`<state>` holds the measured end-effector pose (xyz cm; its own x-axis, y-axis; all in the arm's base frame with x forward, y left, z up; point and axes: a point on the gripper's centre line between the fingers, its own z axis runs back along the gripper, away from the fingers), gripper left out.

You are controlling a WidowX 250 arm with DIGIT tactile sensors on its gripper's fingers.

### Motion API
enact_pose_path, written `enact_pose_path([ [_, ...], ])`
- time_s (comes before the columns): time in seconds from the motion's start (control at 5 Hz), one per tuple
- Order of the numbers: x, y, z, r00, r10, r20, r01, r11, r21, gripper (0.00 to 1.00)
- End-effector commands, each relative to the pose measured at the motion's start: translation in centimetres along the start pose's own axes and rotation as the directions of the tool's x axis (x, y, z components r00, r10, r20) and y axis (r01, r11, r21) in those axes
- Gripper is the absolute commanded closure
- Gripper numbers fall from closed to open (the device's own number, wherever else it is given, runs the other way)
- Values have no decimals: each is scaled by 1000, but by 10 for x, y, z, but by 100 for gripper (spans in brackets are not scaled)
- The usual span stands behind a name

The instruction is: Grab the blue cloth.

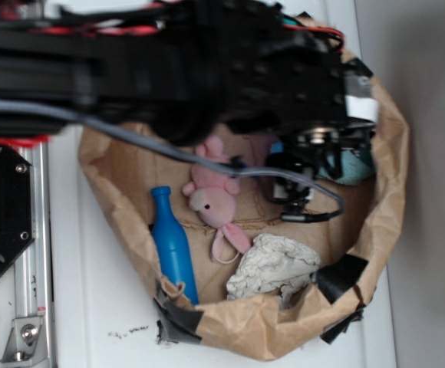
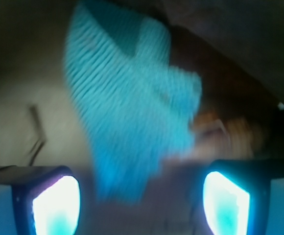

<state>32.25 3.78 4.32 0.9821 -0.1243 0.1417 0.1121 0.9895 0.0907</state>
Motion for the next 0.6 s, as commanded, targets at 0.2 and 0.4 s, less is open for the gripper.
enact_pose_path([
  [0.2,28,-15,-17,995,-83,51,86,994,-63,100],
  [0.4,19,-20,-11,994,-96,58,99,993,-67,100],
])
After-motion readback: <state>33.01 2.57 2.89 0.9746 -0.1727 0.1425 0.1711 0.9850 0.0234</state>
